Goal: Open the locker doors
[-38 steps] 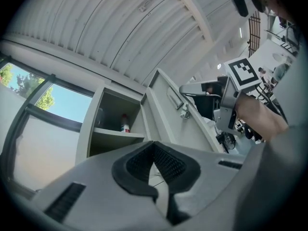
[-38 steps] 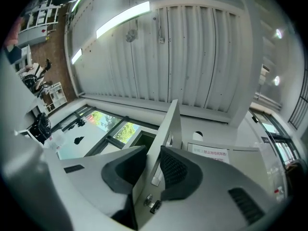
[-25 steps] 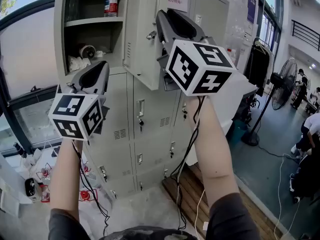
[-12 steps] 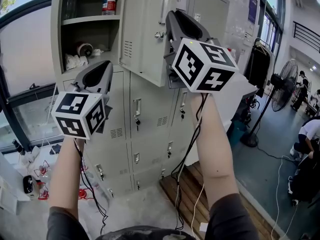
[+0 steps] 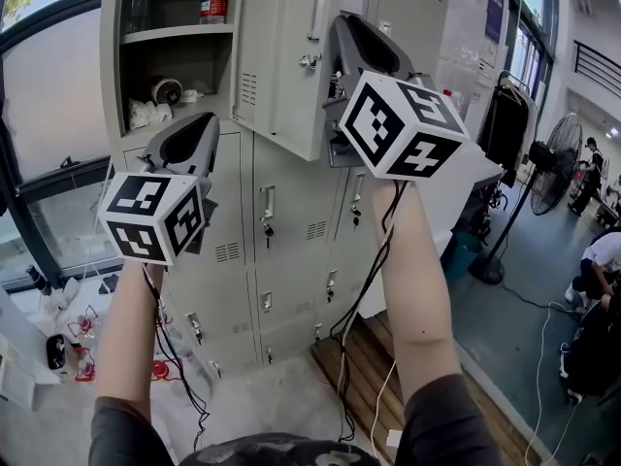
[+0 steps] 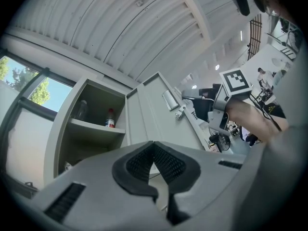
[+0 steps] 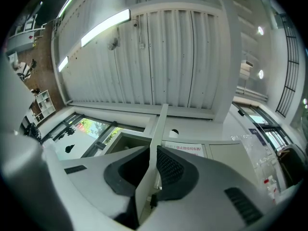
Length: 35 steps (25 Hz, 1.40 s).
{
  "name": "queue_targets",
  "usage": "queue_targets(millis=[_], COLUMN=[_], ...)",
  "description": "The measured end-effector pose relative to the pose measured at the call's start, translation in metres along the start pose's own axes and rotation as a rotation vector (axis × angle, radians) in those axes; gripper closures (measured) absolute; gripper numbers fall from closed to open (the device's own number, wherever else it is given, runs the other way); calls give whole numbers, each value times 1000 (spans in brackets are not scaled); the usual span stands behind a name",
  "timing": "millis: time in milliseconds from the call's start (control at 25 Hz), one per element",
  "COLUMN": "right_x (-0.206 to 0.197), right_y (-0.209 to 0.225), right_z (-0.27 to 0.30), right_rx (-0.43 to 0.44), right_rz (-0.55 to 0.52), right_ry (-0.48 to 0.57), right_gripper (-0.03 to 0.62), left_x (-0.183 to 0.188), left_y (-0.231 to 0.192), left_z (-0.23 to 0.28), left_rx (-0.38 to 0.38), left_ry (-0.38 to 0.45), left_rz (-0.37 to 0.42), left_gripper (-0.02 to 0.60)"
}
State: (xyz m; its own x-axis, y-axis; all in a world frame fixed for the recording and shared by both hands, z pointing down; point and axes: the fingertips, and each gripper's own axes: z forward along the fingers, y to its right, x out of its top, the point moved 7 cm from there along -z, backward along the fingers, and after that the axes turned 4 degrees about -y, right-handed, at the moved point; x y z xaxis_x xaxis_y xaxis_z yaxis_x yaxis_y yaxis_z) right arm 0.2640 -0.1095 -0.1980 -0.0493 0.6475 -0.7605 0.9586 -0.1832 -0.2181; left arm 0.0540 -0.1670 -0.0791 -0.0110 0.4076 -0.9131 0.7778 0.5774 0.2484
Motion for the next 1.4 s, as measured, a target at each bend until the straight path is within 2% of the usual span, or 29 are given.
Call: queue_targets(millis=[200,320,600,880,1080,1200,1400], right_x=[8,5,-35,-90,-121,-145,-197], right_y=[-6,-10,-16,-25,-35,-47,-71], right_z=[-16,-31,-72,-122,-150,-167,-188], right_rx=[10,51,125,166,174,201,246], right_rz=[-59,-51,-12,140,158,185,246], right_ry=[29,24,-65,-143,-192,-226,-299], right_gripper=[520,420,312,298,298,298,299], left_x=[-13,-26,-54,-96,-137,-173,-231], left_y=[0,3,16,26,31,38,48], left_z=[-9,-18,-40,-68,-98,-129,-181], left_rx=[10,22,51,92,135,154,255], left_ry=[-14,-24,-65,-134,-185,-227,-317], left_rz=[-42,-70,-85,-103,-119,-132,-205], left_gripper=[572,572,572,572,572,572,572])
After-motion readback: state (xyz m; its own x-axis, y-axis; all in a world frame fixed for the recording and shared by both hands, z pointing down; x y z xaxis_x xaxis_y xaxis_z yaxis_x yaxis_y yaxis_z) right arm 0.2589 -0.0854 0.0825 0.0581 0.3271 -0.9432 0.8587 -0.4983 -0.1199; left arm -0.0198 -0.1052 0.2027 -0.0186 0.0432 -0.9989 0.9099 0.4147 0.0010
